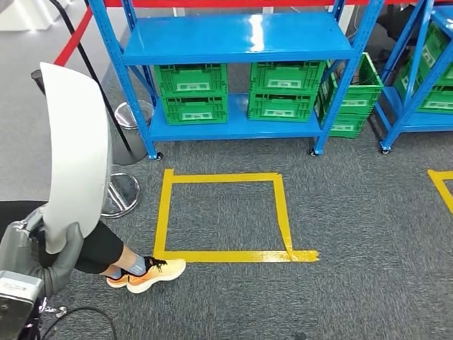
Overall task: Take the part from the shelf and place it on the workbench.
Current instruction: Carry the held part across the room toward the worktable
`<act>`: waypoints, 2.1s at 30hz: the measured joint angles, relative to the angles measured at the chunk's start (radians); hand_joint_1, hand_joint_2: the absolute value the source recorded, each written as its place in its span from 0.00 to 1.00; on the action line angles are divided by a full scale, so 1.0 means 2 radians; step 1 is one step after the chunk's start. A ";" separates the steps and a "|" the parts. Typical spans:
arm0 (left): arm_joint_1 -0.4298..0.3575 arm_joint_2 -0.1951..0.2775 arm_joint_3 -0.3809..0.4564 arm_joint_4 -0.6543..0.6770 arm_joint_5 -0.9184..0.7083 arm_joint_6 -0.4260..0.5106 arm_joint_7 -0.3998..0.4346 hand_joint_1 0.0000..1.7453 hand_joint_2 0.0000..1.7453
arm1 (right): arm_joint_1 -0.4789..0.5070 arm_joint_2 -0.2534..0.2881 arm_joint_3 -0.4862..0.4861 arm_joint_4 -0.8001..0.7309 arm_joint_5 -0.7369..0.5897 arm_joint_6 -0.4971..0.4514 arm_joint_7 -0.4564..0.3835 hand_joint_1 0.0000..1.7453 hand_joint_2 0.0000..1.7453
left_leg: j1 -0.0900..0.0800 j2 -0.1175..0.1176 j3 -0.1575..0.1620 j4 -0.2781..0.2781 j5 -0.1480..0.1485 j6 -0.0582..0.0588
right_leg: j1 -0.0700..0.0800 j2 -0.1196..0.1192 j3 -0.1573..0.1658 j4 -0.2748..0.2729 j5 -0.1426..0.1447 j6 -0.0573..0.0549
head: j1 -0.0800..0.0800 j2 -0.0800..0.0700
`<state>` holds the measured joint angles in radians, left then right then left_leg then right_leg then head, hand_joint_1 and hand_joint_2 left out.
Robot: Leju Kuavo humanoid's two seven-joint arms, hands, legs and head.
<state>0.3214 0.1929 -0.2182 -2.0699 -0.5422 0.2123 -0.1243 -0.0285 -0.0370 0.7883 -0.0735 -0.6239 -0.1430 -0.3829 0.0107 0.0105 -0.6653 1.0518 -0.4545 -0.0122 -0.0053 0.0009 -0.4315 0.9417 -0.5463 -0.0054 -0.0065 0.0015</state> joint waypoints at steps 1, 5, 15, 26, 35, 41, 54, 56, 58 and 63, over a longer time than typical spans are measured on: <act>0.000 0.001 0.000 0.000 0.002 -0.001 -0.001 1.00 1.00 | 0.001 0.000 0.000 0.000 -0.001 0.000 -0.001 0.00 0.00 | 0.000 -0.001 -0.006 0.029 -0.029 -0.001 | 0.000 0.001 -0.007 0.000 0.006 -0.002 | -0.001 0.000; 0.000 0.001 0.000 0.000 0.007 -0.006 -0.004 1.00 1.00 | 0.001 0.000 0.000 0.000 -0.004 0.001 -0.004 0.00 0.00 | 0.000 -0.002 -0.005 0.114 -0.050 -0.002 | 0.002 0.013 -0.033 0.008 0.027 -0.002 | -0.001 0.000; 0.000 0.001 0.000 0.000 0.022 -0.015 -0.013 1.00 1.00 | 0.002 -0.002 0.000 0.000 -0.011 0.000 -0.007 0.00 0.00 | 0.005 -0.012 0.085 -0.038 -0.025 0.020 | 0.002 0.028 -0.092 0.059 0.024 0.022 | 0.000 0.000; 0.002 0.001 0.000 0.000 0.036 -0.028 -0.020 1.00 1.00 | 0.000 -0.002 0.000 0.000 -0.017 -0.002 -0.008 0.00 0.00 | -0.003 0.056 0.071 -0.031 -0.017 0.012 | 0.005 -0.034 -0.044 0.022 0.019 0.015 | 0.003 0.000; 0.002 0.002 0.000 0.000 0.037 -0.029 -0.022 1.00 1.00 | 0.002 -0.003 0.000 0.000 -0.018 -0.002 -0.009 0.00 0.00 | 0.001 -0.002 0.015 0.115 -0.089 0.000 | 0.003 0.019 -0.053 0.022 0.035 -0.006 | -0.001 0.000; 0.002 0.001 0.000 0.000 0.044 -0.034 -0.027 1.00 1.00 | 0.000 -0.002 0.000 0.000 -0.023 -0.002 -0.012 0.00 0.00 | 0.003 -0.044 0.068 -0.017 -0.025 0.010 | 0.001 0.062 -0.067 0.035 0.036 0.005 | -0.001 0.000; 0.004 -0.004 0.000 0.001 0.047 -0.040 -0.034 1.00 1.00 | 0.005 -0.003 0.000 0.004 -0.034 -0.001 -0.013 0.00 0.00 | 0.002 0.042 0.069 -0.026 -0.023 0.016 | -0.001 -0.029 -0.076 0.060 0.023 0.024 | 0.006 0.000; 0.003 -0.004 0.000 0.001 0.047 -0.040 -0.034 1.00 1.00 | 0.003 -0.003 0.000 0.004 -0.034 -0.001 -0.013 0.00 0.00 | 0.000 0.051 0.071 -0.026 -0.023 0.010 | 0.003 -0.037 -0.062 0.033 0.027 0.017 | 0.005 0.000; 0.003 -0.004 -0.001 0.001 0.047 -0.040 -0.034 1.00 1.00 | 0.004 -0.003 0.000 0.005 -0.034 -0.001 -0.013 0.00 0.00 | 0.000 0.060 0.072 -0.026 -0.024 0.004 | 0.004 -0.024 -0.065 0.033 0.030 0.010 | 0.005 0.000; 0.004 -0.004 -0.001 0.001 0.048 -0.040 -0.034 1.00 1.00 | 0.004 -0.003 0.000 0.006 -0.035 -0.001 -0.013 0.00 0.00 | 0.003 0.006 0.036 0.071 -0.085 -0.002 | 0.001 0.004 -0.065 0.027 0.037 -0.004 | -0.001 0.000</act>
<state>0.3300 0.1843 -0.2195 -2.0686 -0.4472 0.1324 -0.1921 -0.0201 -0.0423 0.7887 -0.0612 -0.6930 -0.1457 -0.4092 0.0174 0.0216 -0.5936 1.1932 -0.6242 -0.0162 -0.0026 0.0094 -0.5612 0.9960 -0.4723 -0.0135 -0.0087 0.0015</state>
